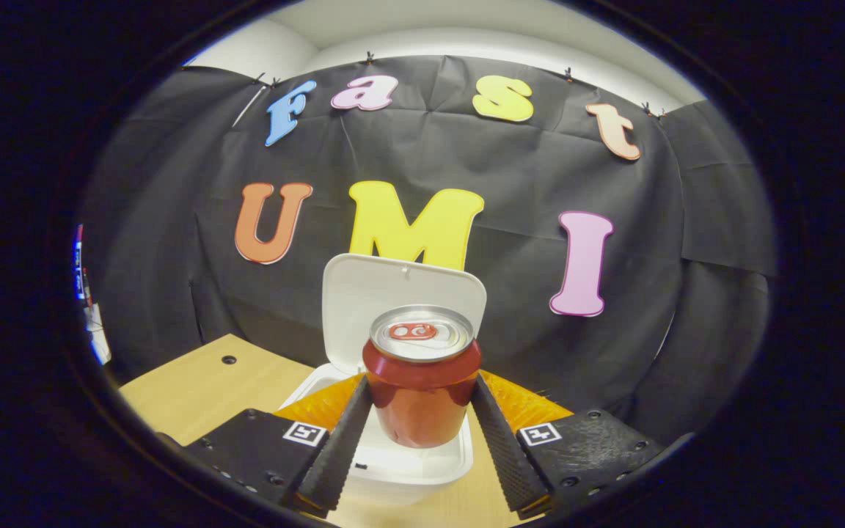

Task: Press the lid of the desktop garbage bin to open it, pick up the crumpled paper on the desktop and throw it into the bin, then pick up the pop can on the desktop and drop it into the bin, and finally close the garbage bin lid.

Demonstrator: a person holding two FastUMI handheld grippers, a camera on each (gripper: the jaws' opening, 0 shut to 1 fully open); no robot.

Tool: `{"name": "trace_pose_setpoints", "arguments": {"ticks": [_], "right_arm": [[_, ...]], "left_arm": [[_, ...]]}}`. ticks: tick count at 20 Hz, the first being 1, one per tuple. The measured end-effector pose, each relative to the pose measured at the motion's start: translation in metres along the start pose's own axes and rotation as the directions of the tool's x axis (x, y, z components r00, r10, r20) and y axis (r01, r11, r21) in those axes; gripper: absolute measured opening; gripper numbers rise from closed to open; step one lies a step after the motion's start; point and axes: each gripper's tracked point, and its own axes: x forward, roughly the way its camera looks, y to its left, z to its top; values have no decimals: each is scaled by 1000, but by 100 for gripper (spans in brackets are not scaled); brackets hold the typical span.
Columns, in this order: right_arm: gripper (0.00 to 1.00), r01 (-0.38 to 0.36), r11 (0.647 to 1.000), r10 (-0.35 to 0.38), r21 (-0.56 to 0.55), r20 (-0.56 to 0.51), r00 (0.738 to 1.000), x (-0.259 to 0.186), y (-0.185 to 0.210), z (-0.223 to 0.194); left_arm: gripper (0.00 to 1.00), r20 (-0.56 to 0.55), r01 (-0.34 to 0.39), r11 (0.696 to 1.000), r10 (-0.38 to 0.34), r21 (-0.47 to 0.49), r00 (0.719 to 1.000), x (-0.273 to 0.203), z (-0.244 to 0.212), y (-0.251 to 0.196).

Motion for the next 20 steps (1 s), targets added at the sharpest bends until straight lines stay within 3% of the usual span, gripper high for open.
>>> {"name": "trace_pose_setpoints", "arguments": {"ticks": [6,12,13,14,15,20], "right_arm": [[80,-11,998,14,54,-61,998,27,16,-14],[87,-11,999,12,30,-20,1000,23,26,2],[83,-11,999,12,30,-16,1000,22,26,4],[88,-14,999,15,35,-9,1000,20,27,7],[83,-14,999,14,33,-4,1000,19,27,9],[88,-12,999,11,42,17,1000,16,27,21]], "left_arm": [[98,-4,12,1000,-12,-8,1000,1,-1,1],[98,17,10,1000,-10,-6,1000,-3,2,4],[98,18,12,1000,-12,-11,1000,-3,2,3],[98,17,14,1000,-14,-13,1000,-2,1,3],[98,15,15,1000,-15,-13,1000,-2,0,3],[98,0,17,1000,-17,-6,1000,1,-2,2]]}}
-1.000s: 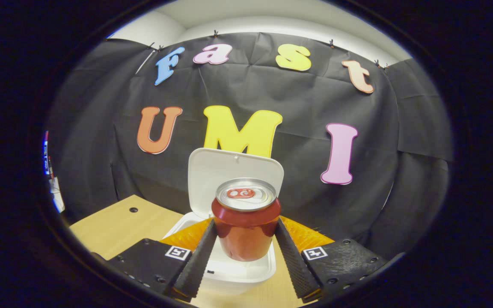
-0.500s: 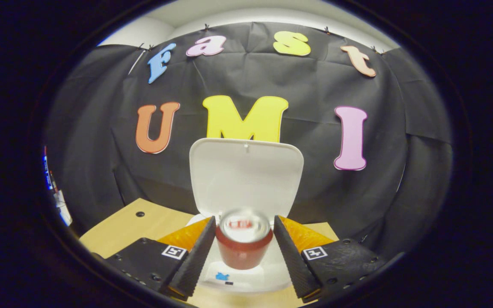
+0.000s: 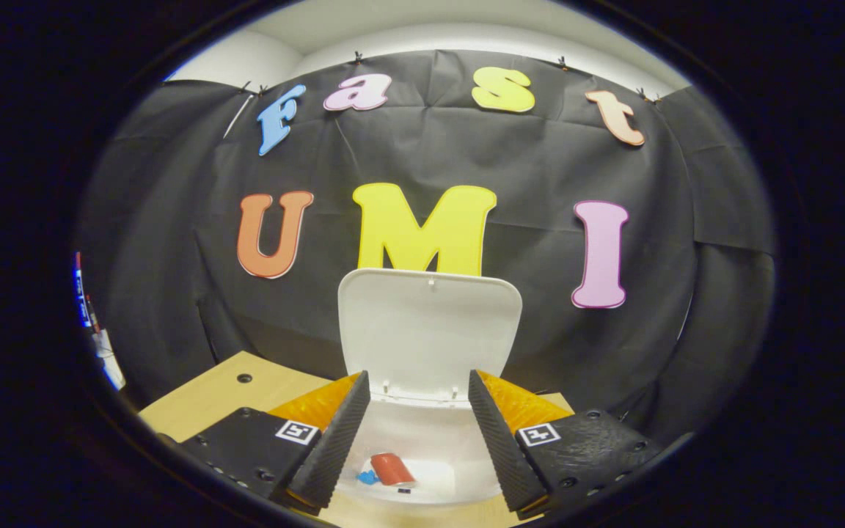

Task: Press the lid of the desktop garbage bin to open it, pick up the crumpled paper on the desktop and throw it into the bin, then pick up the pop can on the desktop and drop it into the bin, and finally close the garbage bin lid.

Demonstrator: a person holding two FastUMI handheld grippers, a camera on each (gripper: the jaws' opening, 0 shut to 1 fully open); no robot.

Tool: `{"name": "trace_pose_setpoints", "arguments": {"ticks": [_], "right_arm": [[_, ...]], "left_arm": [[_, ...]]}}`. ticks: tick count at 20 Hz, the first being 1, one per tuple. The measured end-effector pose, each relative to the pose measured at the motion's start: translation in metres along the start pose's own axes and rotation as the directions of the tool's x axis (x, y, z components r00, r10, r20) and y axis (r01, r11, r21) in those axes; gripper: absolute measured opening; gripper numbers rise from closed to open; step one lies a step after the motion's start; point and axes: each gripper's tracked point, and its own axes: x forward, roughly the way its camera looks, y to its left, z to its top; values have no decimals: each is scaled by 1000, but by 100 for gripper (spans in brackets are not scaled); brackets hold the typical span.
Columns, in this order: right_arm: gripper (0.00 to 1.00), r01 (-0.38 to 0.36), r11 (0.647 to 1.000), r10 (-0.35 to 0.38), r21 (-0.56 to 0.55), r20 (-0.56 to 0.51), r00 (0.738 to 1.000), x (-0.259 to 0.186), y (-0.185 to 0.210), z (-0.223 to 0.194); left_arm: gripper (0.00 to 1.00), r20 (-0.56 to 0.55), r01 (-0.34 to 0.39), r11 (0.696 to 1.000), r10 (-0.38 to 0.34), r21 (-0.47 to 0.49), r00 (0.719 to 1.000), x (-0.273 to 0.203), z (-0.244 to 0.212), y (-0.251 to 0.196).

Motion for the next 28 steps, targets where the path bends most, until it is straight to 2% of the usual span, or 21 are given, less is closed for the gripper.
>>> {"name": "trace_pose_setpoints", "arguments": {"ticks": [1,8,9,10,11,12,15,20,21,22,25,28], "right_arm": [[83,-6,1000,6,1,7,1000,-1,1,3],[84,-37,998,29,51,134,991,-5,-3,56],[79,-36,998,27,58,149,989,-5,-5,66],[83,-31,998,20,63,169,985,-3,-6,77],[79,-15,997,1,72,185,983,-1,-9,87],[83,-9,996,-9,85,204,979,3,-10,96],[83,5,997,-24,82,233,972,25,-2,113],[84,46,996,-62,80,205,977,70,0,112],[89,52,995,-67,82,183,981,77,0,105],[84,54,995,-67,80,157,985,83,2,96],[86,50,990,-69,132,148,987,84,0,96],[85,69,992,-82,104,127,989,81,0,92]], "left_arm": [[98,-1,-1,1000,1,4,1000,0,0,0],[98,-1,-13,1000,13,24,1000,0,-2,1],[98,-1,-18,1000,18,24,1000,0,-3,3],[98,0,-22,1000,22,19,1000,0,-2,4],[98,1,-23,1000,23,10,1000,0,-2,6],[98,-2,-27,1000,27,5,1000,1,-2,7],[98,8,-40,999,40,-2,999,3,1,15],[98,-16,-48,999,47,-17,999,12,-9,23],[98,-23,-49,999,49,-19,999,14,-12,25],[98,-36,-54,998,54,-24,998,15,-16,27],[98,-46,-83,996,82,-28,996,15,-17,37],[98,-12,-90,996,90,-26,996,11,-8,40]]}}
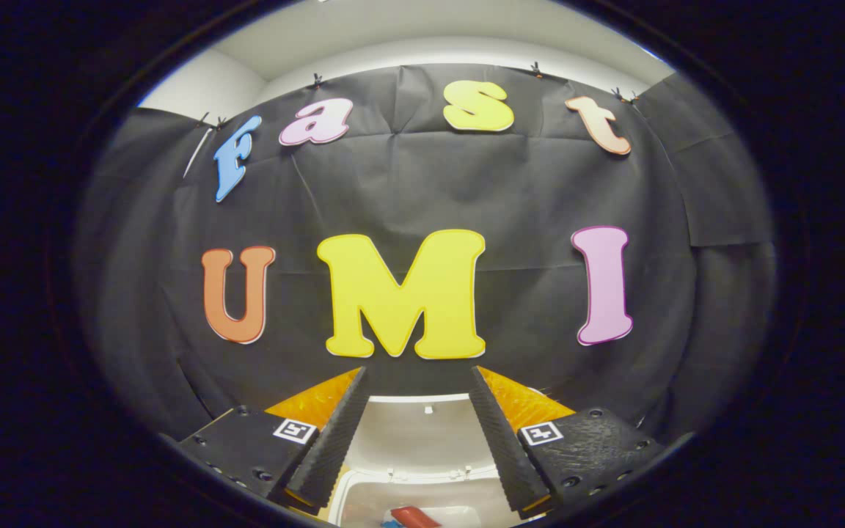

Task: Press the lid of the desktop garbage bin to open it, pick up the crumpled paper on the desktop and throw it into the bin, then pick up the pop can on the desktop and drop it into the bin, and finally close the garbage bin lid.

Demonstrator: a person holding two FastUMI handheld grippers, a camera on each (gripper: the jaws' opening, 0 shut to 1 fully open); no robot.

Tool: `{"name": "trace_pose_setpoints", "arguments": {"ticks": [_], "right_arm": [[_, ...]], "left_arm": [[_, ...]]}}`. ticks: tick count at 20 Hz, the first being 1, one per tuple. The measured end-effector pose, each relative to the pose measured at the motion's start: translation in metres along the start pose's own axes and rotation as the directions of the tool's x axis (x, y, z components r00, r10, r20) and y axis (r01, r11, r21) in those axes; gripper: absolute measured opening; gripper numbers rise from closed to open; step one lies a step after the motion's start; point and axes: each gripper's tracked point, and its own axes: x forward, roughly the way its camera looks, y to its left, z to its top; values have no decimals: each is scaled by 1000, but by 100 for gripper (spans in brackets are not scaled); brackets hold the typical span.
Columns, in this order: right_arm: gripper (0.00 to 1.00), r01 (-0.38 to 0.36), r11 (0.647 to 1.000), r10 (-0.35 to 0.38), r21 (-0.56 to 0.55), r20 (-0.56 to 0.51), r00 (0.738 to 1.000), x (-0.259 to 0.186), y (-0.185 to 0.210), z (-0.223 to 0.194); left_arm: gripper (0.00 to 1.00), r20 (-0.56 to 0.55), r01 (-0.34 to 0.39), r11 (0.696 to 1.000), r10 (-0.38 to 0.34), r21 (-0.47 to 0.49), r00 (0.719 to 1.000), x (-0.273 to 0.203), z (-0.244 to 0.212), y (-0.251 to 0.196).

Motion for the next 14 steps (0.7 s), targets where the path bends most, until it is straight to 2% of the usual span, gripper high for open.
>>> {"name": "trace_pose_setpoints", "arguments": {"ticks": [3,4,5,10,12,13,14], "right_arm": [[86,0,1000,0,9,-36,999,-14,-2,-6],[90,-4,1000,5,19,-48,999,-20,-3,-8],[86,-7,1000,9,20,-58,998,-26,-4,-8],[86,-11,1000,12,12,-113,994,-49,-6,-20],[85,4,1000,-5,-1,-178,984,-54,-10,-39],[89,12,1000,-13,-6,-224,974,-57,-10,-50],[84,16,1000,-15,2,-262,965,-59,-11,-59]], "left_arm": [[98,32,4,1000,-4,-6,999,-5,9,0],[98,39,-3,1000,3,-6,999,-6,10,2],[98,45,-4,1000,4,-2,999,-7,11,1],[98,59,24,999,-25,27,998,-9,13,-13],[98,76,38,999,-41,39,996,-11,17,-18],[98,85,38,998,-42,43,996,-13,19,-19],[98,91,41,998,-45,50,995,-15,21,-21]]}}
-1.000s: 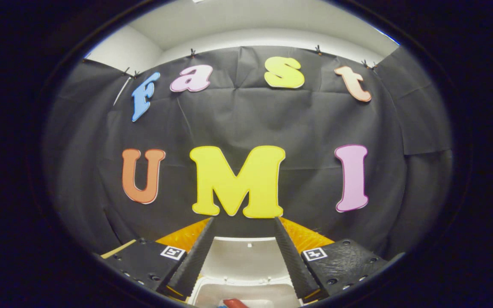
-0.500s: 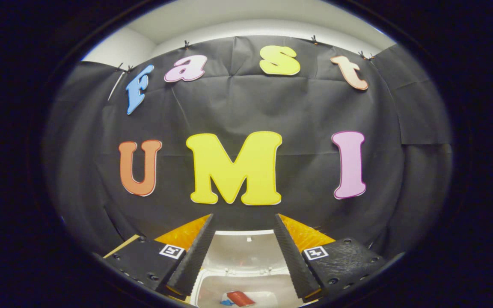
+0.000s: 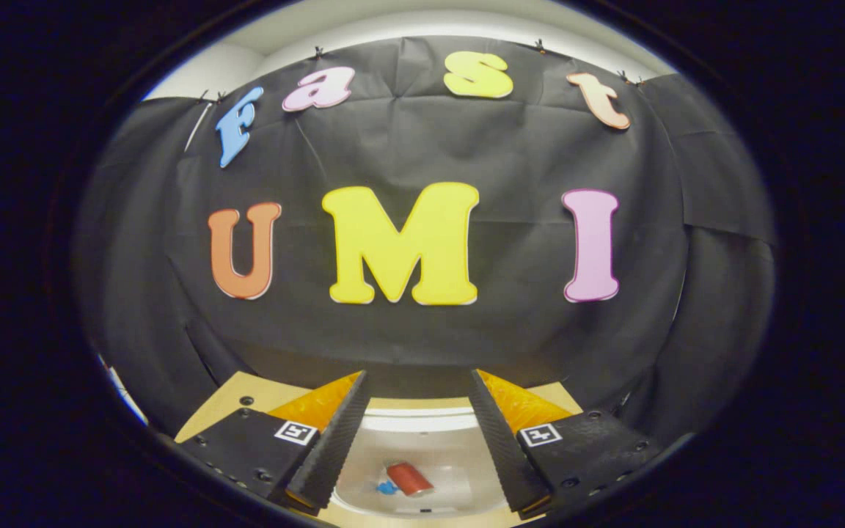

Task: Press the lid of the desktop garbage bin to open it, pick up the crumpled paper on the desktop and throw it into the bin, then pick up the pop can on the desktop and drop it into the bin, and finally close the garbage bin lid.

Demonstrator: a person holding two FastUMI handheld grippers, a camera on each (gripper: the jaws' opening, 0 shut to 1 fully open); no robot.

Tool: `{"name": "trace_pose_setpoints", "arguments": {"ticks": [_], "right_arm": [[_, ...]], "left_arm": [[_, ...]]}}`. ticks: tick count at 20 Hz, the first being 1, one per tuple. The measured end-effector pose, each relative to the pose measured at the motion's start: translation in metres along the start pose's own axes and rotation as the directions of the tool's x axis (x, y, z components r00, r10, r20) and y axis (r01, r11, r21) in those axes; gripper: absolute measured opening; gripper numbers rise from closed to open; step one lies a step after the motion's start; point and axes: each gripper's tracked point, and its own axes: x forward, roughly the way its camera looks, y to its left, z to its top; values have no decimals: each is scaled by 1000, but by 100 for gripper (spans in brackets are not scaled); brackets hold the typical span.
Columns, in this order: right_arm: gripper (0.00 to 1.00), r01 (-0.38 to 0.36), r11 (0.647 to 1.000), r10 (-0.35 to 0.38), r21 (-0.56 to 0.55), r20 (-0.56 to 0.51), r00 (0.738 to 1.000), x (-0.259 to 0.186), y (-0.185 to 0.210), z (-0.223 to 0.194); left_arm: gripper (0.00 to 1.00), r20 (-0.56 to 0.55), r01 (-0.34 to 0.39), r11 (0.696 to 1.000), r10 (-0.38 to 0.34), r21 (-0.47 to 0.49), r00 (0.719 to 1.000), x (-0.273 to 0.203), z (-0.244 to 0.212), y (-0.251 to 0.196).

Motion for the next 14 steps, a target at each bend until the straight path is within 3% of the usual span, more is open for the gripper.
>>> {"name": "trace_pose_setpoints", "arguments": {"ticks": [2,3,5,7,14], "right_arm": [[89,1,1000,-1,12,-45,999,0,0,-13],[84,5,1000,-5,5,-64,998,0,-2,-19],[89,-1,1000,0,-5,-102,995,-1,-3,-30],[84,-14,1000,15,3,-147,989,-2,-3,-44],[83,-43,999,35,-15,-366,930,-7,-3,-107]], "left_arm": [[98,10,5,1000,-5,13,1000,-1,3,-2],[98,15,4,1000,-4,16,1000,-2,5,-2],[97,23,0,1000,-1,17,1000,-2,5,-1],[97,13,-3,1000,3,12,1000,0,2,0],[98,-23,-8,1000,7,-19,1000,5,-7,3]]}}
